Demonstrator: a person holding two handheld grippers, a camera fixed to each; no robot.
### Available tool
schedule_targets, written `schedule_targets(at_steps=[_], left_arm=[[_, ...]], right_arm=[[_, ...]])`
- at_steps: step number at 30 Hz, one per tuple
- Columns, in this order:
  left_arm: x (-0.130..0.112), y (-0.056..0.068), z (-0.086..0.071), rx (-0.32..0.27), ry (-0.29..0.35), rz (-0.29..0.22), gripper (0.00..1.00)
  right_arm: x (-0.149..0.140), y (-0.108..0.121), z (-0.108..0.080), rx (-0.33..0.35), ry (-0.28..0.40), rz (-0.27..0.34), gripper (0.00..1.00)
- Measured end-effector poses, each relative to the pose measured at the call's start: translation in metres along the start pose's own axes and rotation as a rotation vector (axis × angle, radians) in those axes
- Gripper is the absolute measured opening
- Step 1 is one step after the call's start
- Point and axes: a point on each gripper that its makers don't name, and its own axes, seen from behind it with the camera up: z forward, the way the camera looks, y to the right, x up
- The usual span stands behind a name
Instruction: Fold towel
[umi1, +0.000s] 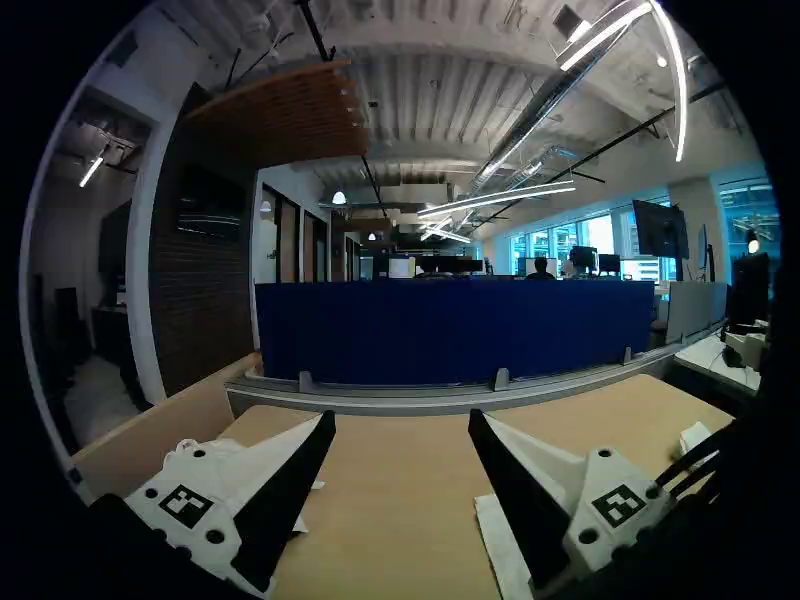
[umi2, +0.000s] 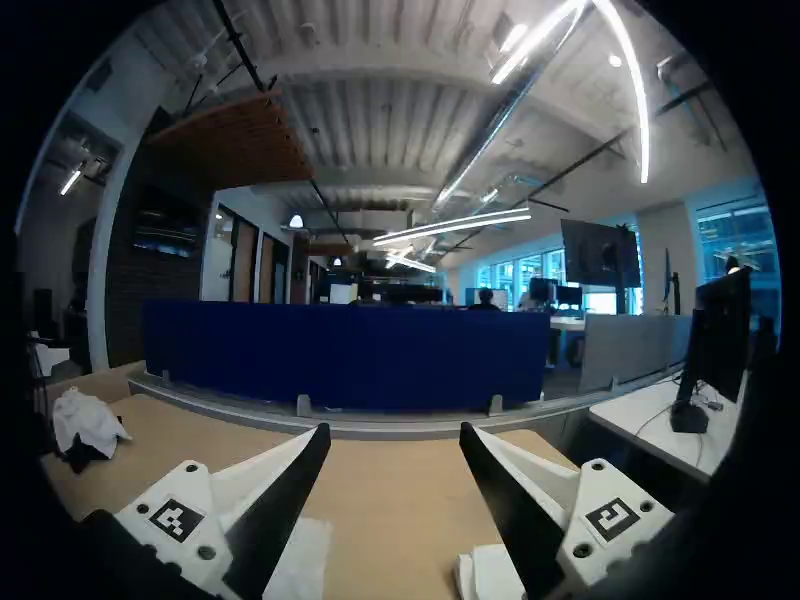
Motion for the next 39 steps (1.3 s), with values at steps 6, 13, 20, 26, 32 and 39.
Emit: schedule_targets(at_steps=[6,13,20,26,32,39], left_arm=[[0.003,0.012,0.0,-0.056,-0.042,0.024,0.99],[-0.005,0.033,-0.009,-0.183,-0.126,0.086,0.99],[-0.019,0.052,-0.021,-0.296,-0.2,0.142,0.99],[-0.024,0.057,-0.023,-0.318,-0.217,0.157,0.99],[-0.036,0.068,-0.023,-0.338,-0.228,0.181,0.99],[-0.071,0.081,-0.026,-0.365,-0.275,0.222,0.99]], right_arm=[[0.006,-0.007,0.0,0.053,-0.035,-0.039,1.0],[-0.005,-0.037,-0.008,0.208,-0.136,-0.132,1.0],[-0.015,-0.062,-0.019,0.333,-0.216,-0.157,1.0],[-0.023,-0.072,-0.024,0.379,-0.244,-0.174,1.0],[-0.04,-0.076,-0.028,0.405,-0.27,-0.192,1.0],[-0.074,-0.079,-0.033,0.424,-0.315,-0.206,1.0]])
